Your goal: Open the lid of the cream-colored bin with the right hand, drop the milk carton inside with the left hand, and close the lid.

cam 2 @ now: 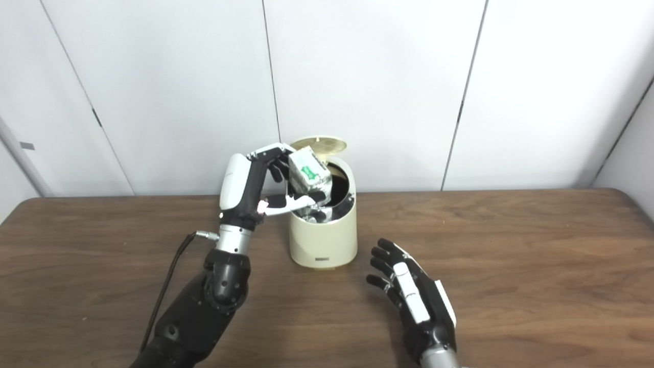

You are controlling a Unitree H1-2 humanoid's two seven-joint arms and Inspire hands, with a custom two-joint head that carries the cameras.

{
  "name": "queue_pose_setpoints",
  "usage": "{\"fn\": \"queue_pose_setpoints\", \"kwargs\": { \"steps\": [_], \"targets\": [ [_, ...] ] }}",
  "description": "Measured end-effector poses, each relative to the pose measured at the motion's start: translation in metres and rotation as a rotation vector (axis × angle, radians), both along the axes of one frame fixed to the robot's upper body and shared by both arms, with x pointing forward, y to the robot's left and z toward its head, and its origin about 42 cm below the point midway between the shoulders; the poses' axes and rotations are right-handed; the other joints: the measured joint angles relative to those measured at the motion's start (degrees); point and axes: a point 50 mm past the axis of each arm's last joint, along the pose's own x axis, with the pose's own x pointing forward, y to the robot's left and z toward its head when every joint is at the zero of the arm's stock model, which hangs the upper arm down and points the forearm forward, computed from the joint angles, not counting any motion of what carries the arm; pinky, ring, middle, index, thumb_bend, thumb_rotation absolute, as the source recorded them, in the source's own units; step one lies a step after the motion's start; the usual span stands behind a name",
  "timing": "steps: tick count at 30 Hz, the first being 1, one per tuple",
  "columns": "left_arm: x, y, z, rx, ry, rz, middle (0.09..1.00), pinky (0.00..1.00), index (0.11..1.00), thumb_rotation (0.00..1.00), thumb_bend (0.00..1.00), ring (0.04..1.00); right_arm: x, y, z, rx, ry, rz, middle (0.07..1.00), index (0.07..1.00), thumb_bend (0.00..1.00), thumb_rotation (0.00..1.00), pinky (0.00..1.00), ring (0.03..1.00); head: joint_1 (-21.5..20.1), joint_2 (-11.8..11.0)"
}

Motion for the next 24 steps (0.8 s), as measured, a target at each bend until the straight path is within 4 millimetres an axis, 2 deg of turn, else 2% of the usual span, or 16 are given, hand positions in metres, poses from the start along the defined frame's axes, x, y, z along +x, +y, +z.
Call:
{"fn": "queue_pose_setpoints", "kwargs": {
  "steps": [2,3,4,6,13,24],
  "targets": [
    [0.0001,0.0005,0.0014,0.006,0.007,0.0,0.485,0.31,0.492,0.05,0.52,0.362,0.0002,-0.001,0.0002,-0.003,-0.001,0.002,0.773,0.764,0.48,0.68,0.7,0.802,0.0,0.0],
    [0.0003,0.0007,0.0019,0.009,0.01,0.001,0.488,0.31,0.52,0.05,0.76,0.362,0.0003,-0.0013,0.0003,-0.003,-0.002,0.003,0.77,0.766,0.47,0.68,0.7,0.8,0.0,0.0],
    [0.0006,0.001,0.0022,0.013,0.014,0.001,0.486,0.31,0.538,0.05,0.9,0.36,0.0004,-0.0014,0.0004,-0.004,-0.002,0.003,0.762,0.768,0.47,0.69,0.69,0.797,0.1,0.0],
    [0.0006,0.0011,0.0023,0.018,0.017,0.001,0.484,0.3,0.548,0.06,0.98,0.355,0.0005,-0.0012,0.0005,-0.006,-0.003,0.003,0.742,0.768,0.46,0.7,0.69,0.792,0.1,0.1],
    [0.0012,0.0018,0.0023,0.036,0.032,-0.006,0.49,0.3,0.554,0.06,1.0,0.353,0.0021,-0.0014,0.002,-0.03,-0.008,0.002,0.699,0.746,0.47,0.7,0.7,0.765,0.0,0.0],
    [0.0012,0.0028,0.0018,0.082,0.013,0.01,0.528,0.31,0.567,0.0,1.0,0.366,0.0032,-0.0011,0.003,-0.036,-0.011,-0.002,0.686,0.716,0.49,0.7,0.72,0.766,-0.1,-0.1]
  ]
}}
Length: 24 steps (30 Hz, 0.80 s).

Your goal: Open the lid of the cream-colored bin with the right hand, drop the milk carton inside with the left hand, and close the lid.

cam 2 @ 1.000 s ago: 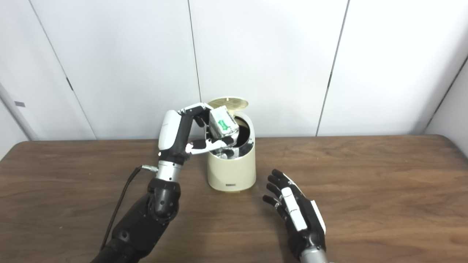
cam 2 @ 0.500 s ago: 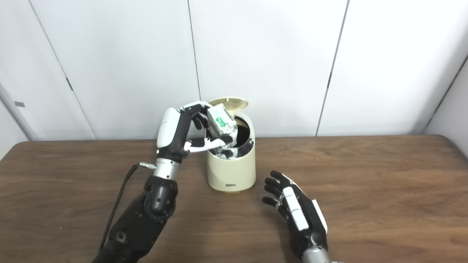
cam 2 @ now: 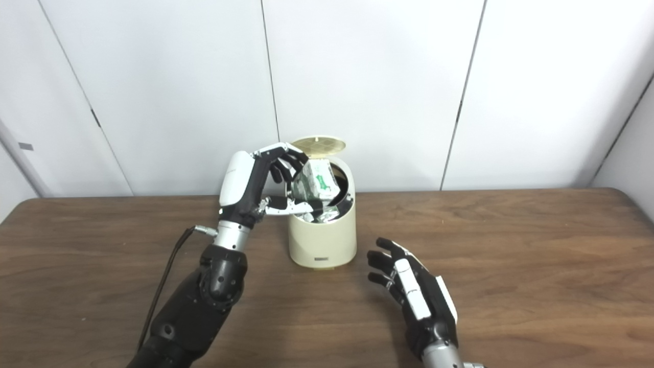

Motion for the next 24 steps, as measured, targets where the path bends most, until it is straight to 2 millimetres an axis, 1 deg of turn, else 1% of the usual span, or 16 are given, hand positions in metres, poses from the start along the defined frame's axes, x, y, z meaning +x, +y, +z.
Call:
{"fn": "queue_pose_setpoints", "kwargs": {
  "steps": [4,10,14,19,23,24],
  "targets": [
    [0.0,0.0003,-0.0004,0.0,-0.016,0.006,0.543,0.32,0.572,0.0,1.0,0.372,0.0003,0.0005,0.0003,0.003,-0.001,-0.001,0.688,0.719,0.5,0.7,0.73,0.773,0.0,0.1],
    [0.0002,0.0002,-0.0002,0.004,-0.005,-0.006,0.536,0.33,0.581,0.07,1.0,0.384,0.0009,-0.0007,0.0005,0.004,-0.002,-0.005,0.677,0.711,0.49,0.71,0.72,0.767,0.1,0.2],
    [0.0001,-0.0002,0.0014,0.008,0.0,-0.013,0.533,0.33,0.583,0.08,1.0,0.384,0.001,-0.0011,0.0006,0.004,-0.002,-0.006,0.683,0.72,0.49,0.72,0.73,0.773,0.2,0.1],
    [-0.0007,-0.0001,0.0049,0.005,-0.011,-0.013,0.526,0.32,0.576,0.07,1.0,0.371,0.001,-0.0015,0.0006,0.003,-0.002,-0.007,0.681,0.725,0.49,0.71,0.74,0.776,0.2,0.3],
    [-0.0012,0.0029,0.0069,-0.025,-0.026,-0.009,0.501,0.31,0.546,0.02,1.0,0.365,0.001,-0.0024,0.0006,0.005,-0.002,-0.011,0.681,0.725,0.51,0.7,0.75,0.777,0.0,0.4],
    [-0.0028,0.0044,0.0088,-0.045,-0.035,-0.008,0.487,0.31,0.512,0.04,0.72,0.362,0.001,-0.0027,0.0007,0.008,-0.002,-0.013,0.686,0.723,0.51,0.69,0.76,0.777,0.0,0.4]
  ]
}}
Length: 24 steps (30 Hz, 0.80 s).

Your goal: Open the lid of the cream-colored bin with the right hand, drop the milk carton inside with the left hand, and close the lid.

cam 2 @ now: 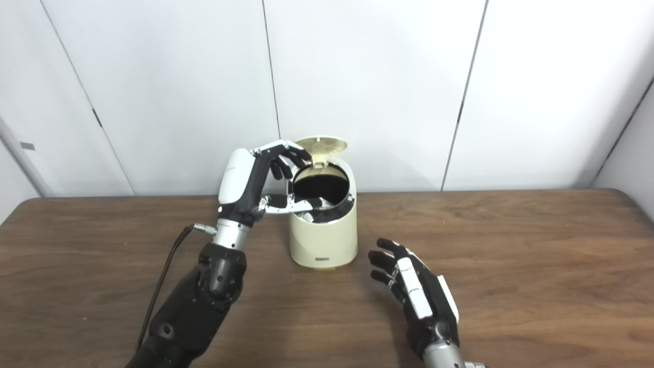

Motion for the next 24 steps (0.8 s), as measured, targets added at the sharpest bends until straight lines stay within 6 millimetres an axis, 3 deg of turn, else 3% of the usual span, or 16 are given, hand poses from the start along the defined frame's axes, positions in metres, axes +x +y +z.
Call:
{"fn": "queue_pose_setpoints", "kwargs": {
  "steps": [2,4,12,19,24],
  "targets": [
    [-0.009,0.005,0.006,-0.044,-0.036,0.003,0.469,0.32,0.517,0.01,0.56,0.369,0.0,0.0,0.0,0.013,0.001,-0.004,0.692,0.715,0.52,0.68,0.76,0.775,-0.1,0.2],
    [-0.02,0.008,0.011,-0.079,-0.074,0.003,0.503,0.35,0.499,0.0,0.51,0.396,0.0,-0.002,0.001,0.021,0.001,-0.014,0.71,0.707,0.53,0.66,0.75,0.772,-0.1,0.4],
    [-0.051,0.04,0.03,-0.25,-0.09,0.032,0.512,0.39,0.484,0.0,0.5,0.435,-0.002,-0.01,0.007,0.042,-0.015,-0.037,0.732,0.715,0.54,0.64,0.72,0.76,0.5,0.5],
    [-0.064,0.061,0.026,-0.355,-0.046,0.076,0.511,0.37,0.483,0.0,0.5,0.429,-0.002,-0.019,0.006,0.044,-0.011,-0.056,0.774,0.728,0.54,0.64,0.72,0.787,0.4,0.9],
    [-0.073,0.081,0.008,-0.419,0.088,0.182,0.495,0.37,0.532,0.0,0.5,0.41,0.002,-0.03,0.011,0.044,-0.028,-0.103,0.84,0.791,0.53,0.63,0.79,0.841,0.4,1.1]
  ]
}}
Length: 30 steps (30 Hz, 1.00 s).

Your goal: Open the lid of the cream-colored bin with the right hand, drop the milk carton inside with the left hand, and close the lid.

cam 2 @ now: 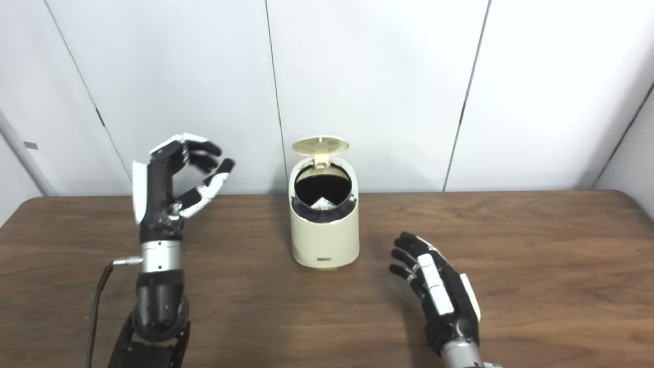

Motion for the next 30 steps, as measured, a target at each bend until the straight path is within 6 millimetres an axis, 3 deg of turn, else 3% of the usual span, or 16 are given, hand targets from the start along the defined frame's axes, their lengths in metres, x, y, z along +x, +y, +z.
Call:
{"fn": "queue_pose_setpoints", "kwargs": {
  "steps": [2,3,5,9,10,11,13,18,22,27,30],
  "targets": [
    [-0.007,0.007,-0.013,-0.025,0.104,0.017,0.479,0.47,0.532,0.0,0.51,0.489,0.008,-0.009,0.008,-0.003,-0.037,-0.008,0.872,0.814,0.55,0.61,0.82,0.875,-0.2,0.2],
    [-0.01,0.009,-0.02,-0.036,0.148,0.012,0.48,0.47,0.523,0.0,0.51,0.519,0.013,-0.013,0.013,-0.009,-0.053,-0.01,0.882,0.821,0.56,0.61,0.84,0.888,-0.2,0.3],
    [-0.019,0.014,-0.034,-0.054,0.243,-0.002,0.588,0.46,0.504,0.05,0.5,0.539,0.025,-0.022,0.022,-0.037,-0.077,-0.014,0.905,0.848,0.56,0.62,0.87,0.916,-0.3,0.4],
    [-0.034,0.019,-0.05,-0.091,0.338,-0.005,0.682,0.54,0.499,0.07,0.5,0.614,0.047,-0.029,0.045,-0.149,-0.132,0.001,0.919,0.876,0.58,0.65,0.85,0.916,-0.1,0.4],
    [-0.037,0.021,-0.052,-0.101,0.345,-0.004,0.72,0.59,0.662,0.24,0.49,0.659,0.053,-0.028,0.05,-0.179,-0.146,0.004,0.922,0.888,0.59,0.68,0.84,0.914,0.0,0.4],
    [-0.04,0.021,-0.054,-0.106,0.351,-0.007,0.76,0.64,0.762,0.4,0.5,0.703,0.059,-0.026,0.055,-0.205,-0.16,0.009,0.93,0.898,0.58,0.71,0.84,0.919,0.0,0.6],
    [-0.043,0.021,-0.058,-0.12,0.376,-0.024,0.793,0.69,0.824,0.53,0.51,0.744,0.067,-0.021,0.065,-0.262,-0.191,0.017,0.932,0.894,0.58,0.74,0.84,0.919,-0.1,0.7],
    [-0.058,0.024,-0.078,-0.159,0.45,-0.086,0.869,0.82,0.918,0.64,0.5,0.817,0.082,-0.009,0.092,-0.431,-0.265,0.041,0.909,0.877,0.52,0.73,0.82,0.892,-0.1,0.9],
    [-0.068,0.025,-0.088,-0.176,0.475,-0.131,0.951,0.98,0.986,0.8,0.51,0.914,0.094,-0.005,0.116,-0.618,-0.305,0.032,0.903,0.883,0.52,0.76,0.77,0.872,-0.3,1.1],
    [-0.068,0.021,-0.089,-0.209,0.479,-0.173,0.993,0.97,1.0,0.86,0.52,0.969,0.111,0.014,0.141,-0.874,-0.353,0.051,0.913,0.896,0.52,0.83,0.79,0.88,-0.2,1.2],
    [-0.068,0.015,-0.091,-0.245,0.491,-0.218,1.0,0.99,1.0,0.96,0.57,0.991,0.123,0.02,0.148,-0.989,-0.355,0.099,0.917,0.904,0.55,0.82,0.8,0.883,-0.1,1.2]
  ]
}}
